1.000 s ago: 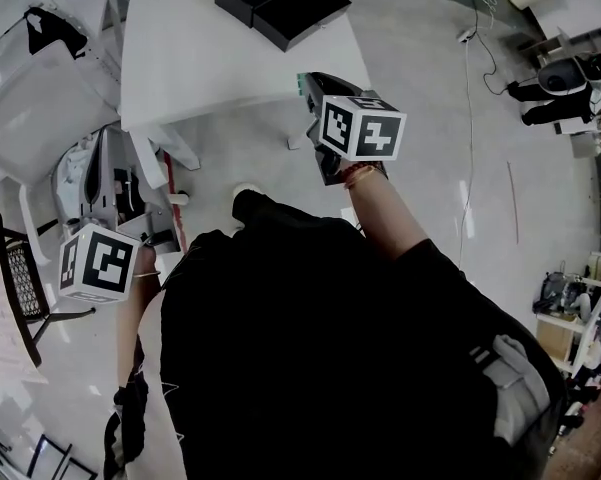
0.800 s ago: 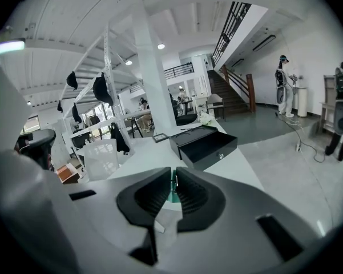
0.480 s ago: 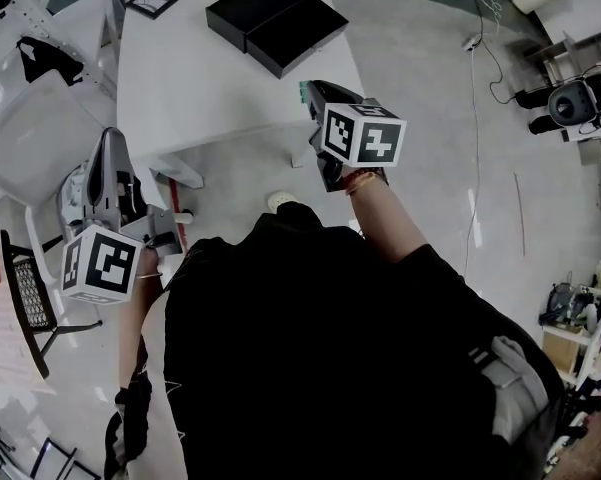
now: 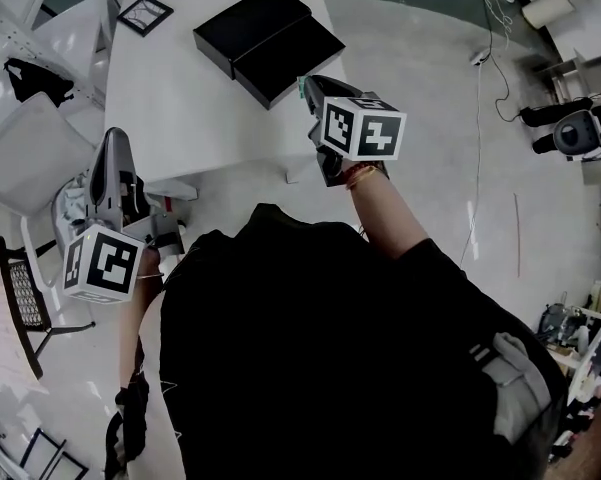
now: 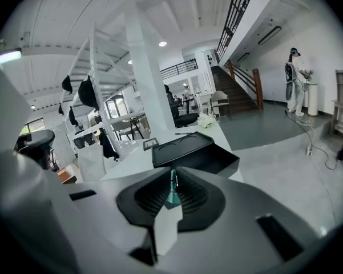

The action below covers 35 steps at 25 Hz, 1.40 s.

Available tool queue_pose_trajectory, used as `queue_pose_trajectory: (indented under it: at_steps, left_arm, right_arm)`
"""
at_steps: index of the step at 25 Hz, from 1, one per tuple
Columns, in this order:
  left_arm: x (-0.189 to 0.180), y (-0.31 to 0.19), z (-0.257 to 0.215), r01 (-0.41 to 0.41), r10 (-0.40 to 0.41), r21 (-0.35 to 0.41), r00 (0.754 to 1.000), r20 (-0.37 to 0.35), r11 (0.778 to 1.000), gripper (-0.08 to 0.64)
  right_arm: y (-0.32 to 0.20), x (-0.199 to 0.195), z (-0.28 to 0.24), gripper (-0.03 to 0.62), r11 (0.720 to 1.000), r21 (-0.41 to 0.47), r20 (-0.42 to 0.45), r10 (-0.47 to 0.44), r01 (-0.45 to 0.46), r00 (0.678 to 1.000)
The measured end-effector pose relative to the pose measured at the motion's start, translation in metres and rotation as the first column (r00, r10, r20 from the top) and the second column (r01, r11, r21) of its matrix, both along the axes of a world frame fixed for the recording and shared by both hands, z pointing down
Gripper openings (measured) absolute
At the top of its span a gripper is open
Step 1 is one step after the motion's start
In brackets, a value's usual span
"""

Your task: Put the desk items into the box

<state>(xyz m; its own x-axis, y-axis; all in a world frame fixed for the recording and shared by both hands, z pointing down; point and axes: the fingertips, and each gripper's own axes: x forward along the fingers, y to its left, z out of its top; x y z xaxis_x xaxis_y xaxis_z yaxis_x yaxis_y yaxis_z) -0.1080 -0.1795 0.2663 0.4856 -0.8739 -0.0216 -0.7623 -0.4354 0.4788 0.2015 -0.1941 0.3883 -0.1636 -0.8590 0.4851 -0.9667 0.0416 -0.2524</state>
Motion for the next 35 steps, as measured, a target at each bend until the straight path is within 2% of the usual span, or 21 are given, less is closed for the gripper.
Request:
queue_pose_trajectory:
  at_steps: [11,21,29,35]
  left_arm:
    - [0.015,-0.025,0.005,0.114,-0.114,0.002,0.993,-0.007,0.993,0.01]
    - [0.021,-0.033,0.013,0.23,-0.23,-0.002,0.973,-0.015,0.973,0.009]
    - [0.018,-0.034,0.023,0.316,-0.316,-0.013,0.948,-0.029,0.949,0.011]
    - [0.012,-0.033,0.019,0.362,-0.362,-0.009,0.932,-0.023,0.932,0.01]
  right_arm:
    - [-0.058,0.017,0.003,0.032,0.994,0.0,-0.008,-0.108,0.108,0.994]
    - [-0.101,0.025,0.017,0.032,0.98,-0.027,0.017,-0.197,0.197,0.98]
    - [-0.127,0.02,0.032,0.032,0.959,-0.063,0.016,-0.276,0.277,0.961]
    - [-0.134,0.008,0.044,0.032,0.931,-0.113,0.022,-0.347,0.347,0.938]
